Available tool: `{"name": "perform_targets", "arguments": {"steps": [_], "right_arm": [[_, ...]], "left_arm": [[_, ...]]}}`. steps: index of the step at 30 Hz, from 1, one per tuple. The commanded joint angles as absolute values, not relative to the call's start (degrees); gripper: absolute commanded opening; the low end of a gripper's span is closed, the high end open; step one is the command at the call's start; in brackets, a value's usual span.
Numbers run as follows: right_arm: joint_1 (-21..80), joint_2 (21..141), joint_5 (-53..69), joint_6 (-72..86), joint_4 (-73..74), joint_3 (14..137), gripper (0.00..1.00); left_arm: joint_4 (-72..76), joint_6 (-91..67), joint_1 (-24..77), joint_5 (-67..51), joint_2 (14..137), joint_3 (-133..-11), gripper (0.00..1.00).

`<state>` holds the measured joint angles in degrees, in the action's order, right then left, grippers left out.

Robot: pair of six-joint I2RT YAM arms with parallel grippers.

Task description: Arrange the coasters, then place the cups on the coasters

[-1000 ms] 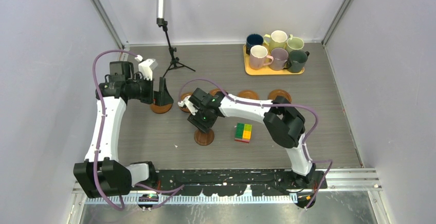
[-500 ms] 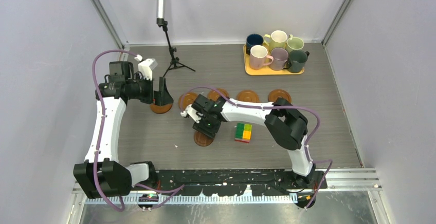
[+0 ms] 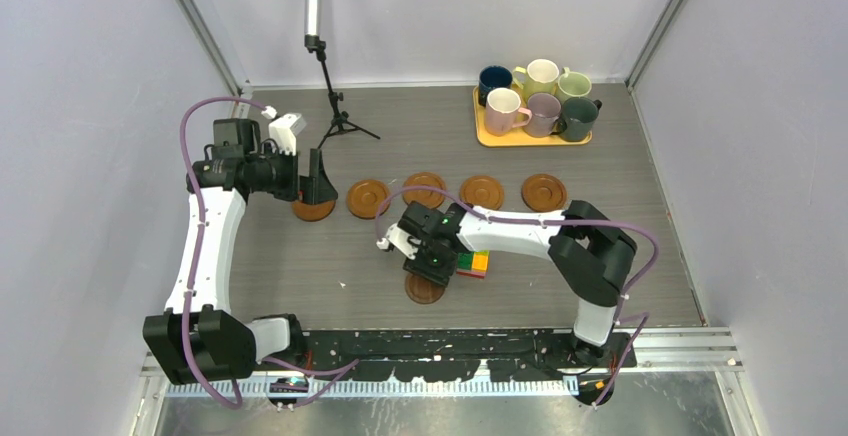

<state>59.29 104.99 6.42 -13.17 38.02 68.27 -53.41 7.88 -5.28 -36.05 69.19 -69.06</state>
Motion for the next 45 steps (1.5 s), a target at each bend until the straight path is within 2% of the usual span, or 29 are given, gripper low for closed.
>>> {"name": "perform_targets", "arguments": {"steps": [1,8,23,30,36,45], "right_arm": [[58.92,103.73,1.08,-16.79,44.61,61.05,0.42],[52.98,97.78,0.69,-19.02,46.34,54.67,0.41],[33.75,87.5,-2.82,-26.81,49.15,44.36,0.41],[35.75,89.87,3.16,-22.8,47.3,46.37,0.41],[40.42,96.2,2.77,-19.16,44.06,51.74,0.41],[39.44,104.85,0.18,-19.32,42.47,59.83,0.39]], "left_arm": [[-51.78,7.69,-5.62,-36.82,68.99,-70.4,1.0],[-51.67,7.65,-5.57,-36.81,69.16,-70.4,1.0],[-51.24,7.48,-5.57,-37.35,70.18,-70.68,1.0],[-50.71,7.36,-5.59,-37.42,70.32,-70.22,1.0],[-51.07,7.73,-5.55,-36.93,69.75,-70.19,1.0],[-51.51,8.28,-5.57,-36.03,69.04,-70.31,1.0]]}}
